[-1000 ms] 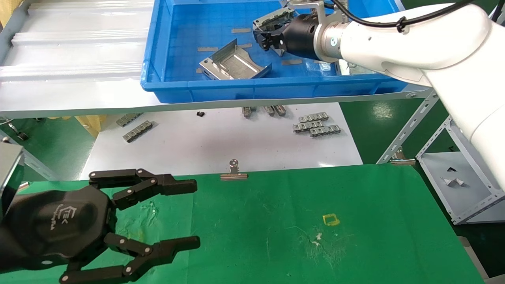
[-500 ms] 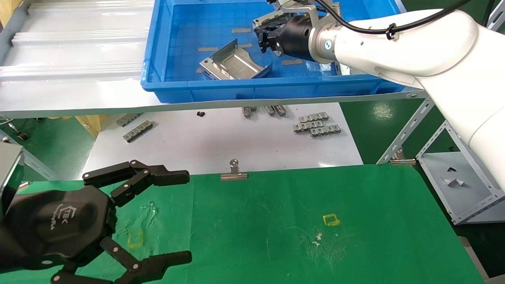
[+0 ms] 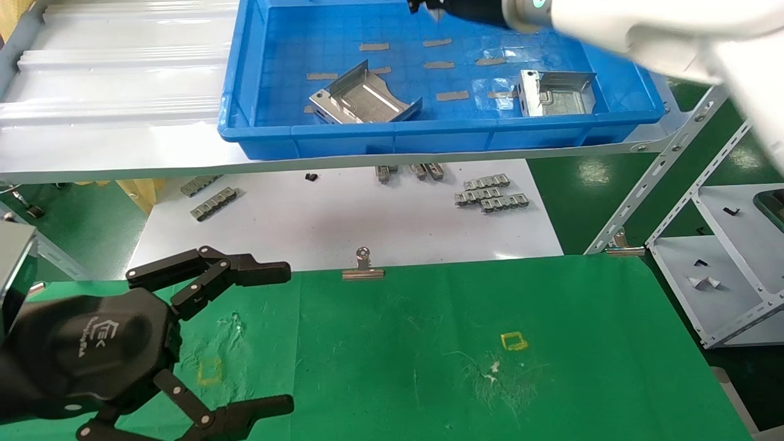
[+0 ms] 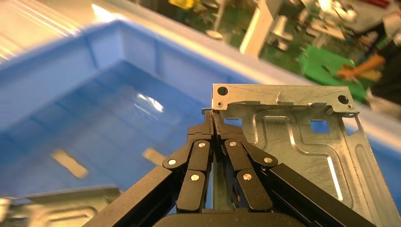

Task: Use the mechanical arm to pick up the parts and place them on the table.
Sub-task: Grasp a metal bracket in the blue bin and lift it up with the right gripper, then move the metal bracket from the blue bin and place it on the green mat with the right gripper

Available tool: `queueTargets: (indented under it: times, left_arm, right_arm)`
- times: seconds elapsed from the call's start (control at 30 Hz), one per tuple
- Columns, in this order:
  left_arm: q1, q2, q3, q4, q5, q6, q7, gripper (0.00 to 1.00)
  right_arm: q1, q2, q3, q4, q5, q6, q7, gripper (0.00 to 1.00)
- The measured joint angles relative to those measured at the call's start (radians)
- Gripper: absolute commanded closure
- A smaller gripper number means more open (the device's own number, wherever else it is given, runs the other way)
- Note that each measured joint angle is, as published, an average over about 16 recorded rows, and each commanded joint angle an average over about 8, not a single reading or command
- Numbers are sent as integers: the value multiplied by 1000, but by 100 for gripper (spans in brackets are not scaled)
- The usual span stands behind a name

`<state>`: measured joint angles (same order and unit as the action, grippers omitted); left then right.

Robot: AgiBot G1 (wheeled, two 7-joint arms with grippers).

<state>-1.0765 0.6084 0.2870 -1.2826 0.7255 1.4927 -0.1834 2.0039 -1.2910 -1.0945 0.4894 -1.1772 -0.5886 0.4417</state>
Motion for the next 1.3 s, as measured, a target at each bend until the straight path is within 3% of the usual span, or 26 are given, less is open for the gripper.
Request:
queueTargets:
  times: [0.17,0.5,0.7,0.9,1.1,1.3]
  left_arm:
    - [0,0,0,0,0,0,0,0]
    - [0,0,1,0,-1,0,0,0]
    - [0,-1,1,0,-1,-1,1,0]
    - [0,-1,2,0,-1,-1,1,0]
    - [0,-1,2,0,-1,-1,1,0]
    - [-1,-1,3,0,-2,-1,1,0]
  right_arm:
    - [23,86,46,50,79,-202,-136,100]
    - [18,275,107,113,214,-706,-462,100]
    - [-19,363,82,131,249,-909,-617,100]
    - [-75,445,10,155,241,-997,-740,100]
    - [-129,491,-79,140,190,-993,-864,100]
    - [-170,471,-151,56,112,-977,-1010,100]
